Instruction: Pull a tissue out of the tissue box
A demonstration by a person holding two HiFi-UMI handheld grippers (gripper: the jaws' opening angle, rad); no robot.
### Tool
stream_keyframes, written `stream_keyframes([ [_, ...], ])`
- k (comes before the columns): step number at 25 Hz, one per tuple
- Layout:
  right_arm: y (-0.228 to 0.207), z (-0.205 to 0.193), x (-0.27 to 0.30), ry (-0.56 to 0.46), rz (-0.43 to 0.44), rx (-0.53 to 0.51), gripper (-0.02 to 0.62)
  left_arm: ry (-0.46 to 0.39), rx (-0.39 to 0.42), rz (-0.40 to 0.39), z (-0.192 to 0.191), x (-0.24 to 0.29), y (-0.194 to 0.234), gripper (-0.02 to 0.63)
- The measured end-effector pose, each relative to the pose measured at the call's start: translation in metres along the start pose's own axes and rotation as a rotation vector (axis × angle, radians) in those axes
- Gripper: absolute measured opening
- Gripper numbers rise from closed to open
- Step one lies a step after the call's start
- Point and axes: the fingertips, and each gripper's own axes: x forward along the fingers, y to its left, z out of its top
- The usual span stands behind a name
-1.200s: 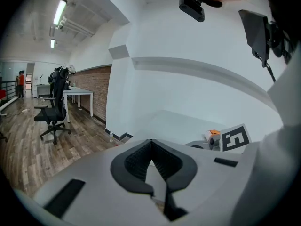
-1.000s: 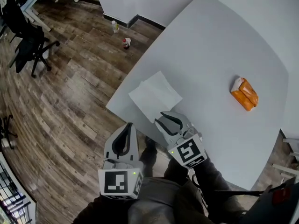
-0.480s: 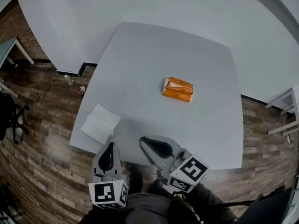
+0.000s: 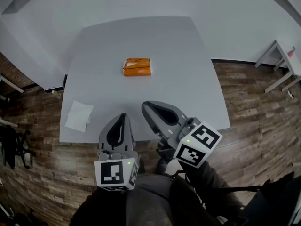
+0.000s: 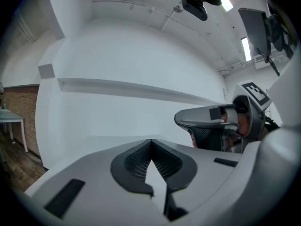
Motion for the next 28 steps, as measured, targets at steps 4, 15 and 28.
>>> stream_keyframes([
  [4, 0.0, 0.027, -0.025, -0.034, -0.014, -0.007, 0.002, 0.029, 0.015, -0.031, 0.001, -0.006, -0.032, 0.0],
  [15, 0.01, 0.054, -0.069, -0.096, -0.028, -0.066, 0.002, 0.054, 0.067, -0.047, 0.0, -0.018, -0.069, 0.0],
  [28, 0.004, 0.062, -0.07, -0.106, -0.003, -0.06, 0.002, 0.054, 0.09, -0.045, 0.003, -0.011, -0.076, 0.0],
])
